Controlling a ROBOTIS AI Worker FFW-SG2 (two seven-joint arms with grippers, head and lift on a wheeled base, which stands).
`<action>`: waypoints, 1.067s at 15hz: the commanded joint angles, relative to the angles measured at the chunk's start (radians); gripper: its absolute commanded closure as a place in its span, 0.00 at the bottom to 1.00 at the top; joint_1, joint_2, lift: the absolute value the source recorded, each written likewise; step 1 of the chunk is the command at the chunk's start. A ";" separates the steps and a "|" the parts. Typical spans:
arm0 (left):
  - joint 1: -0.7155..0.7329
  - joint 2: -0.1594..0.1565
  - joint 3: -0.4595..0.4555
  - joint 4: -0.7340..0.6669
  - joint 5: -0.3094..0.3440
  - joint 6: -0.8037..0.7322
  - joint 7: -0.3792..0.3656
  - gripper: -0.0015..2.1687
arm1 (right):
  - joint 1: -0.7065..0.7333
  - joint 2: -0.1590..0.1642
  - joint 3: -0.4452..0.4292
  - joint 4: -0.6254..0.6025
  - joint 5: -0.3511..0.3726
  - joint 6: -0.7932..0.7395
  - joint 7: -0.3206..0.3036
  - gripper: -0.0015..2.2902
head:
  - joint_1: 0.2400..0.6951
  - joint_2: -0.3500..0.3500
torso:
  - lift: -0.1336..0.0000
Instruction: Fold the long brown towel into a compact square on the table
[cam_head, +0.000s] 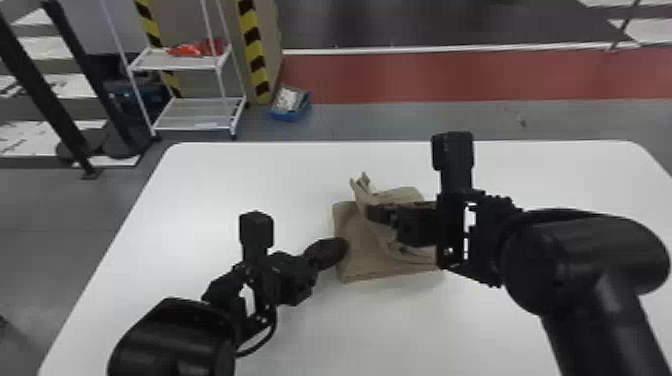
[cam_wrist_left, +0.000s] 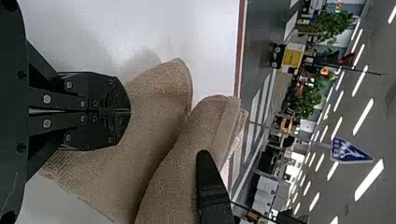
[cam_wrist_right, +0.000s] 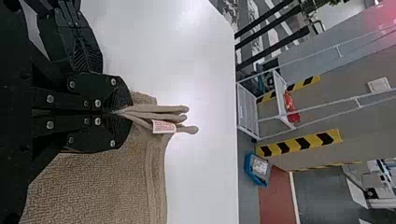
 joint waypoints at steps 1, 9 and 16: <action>0.010 0.002 0.004 -0.010 0.000 -0.001 -0.002 0.64 | 0.000 0.001 0.012 0.020 0.004 -0.024 -0.001 0.58 | 1.00 0.62 | 0.08; 0.018 0.005 0.004 -0.027 0.002 0.003 -0.005 0.64 | 0.015 0.001 0.021 0.023 -0.025 -0.033 -0.002 0.35 | 1.00 0.64 | 0.08; 0.047 0.006 0.021 -0.051 0.002 -0.001 -0.006 0.64 | 0.109 0.001 -0.029 -0.078 -0.105 -0.055 0.018 0.02 | 1.00 0.66 | 0.08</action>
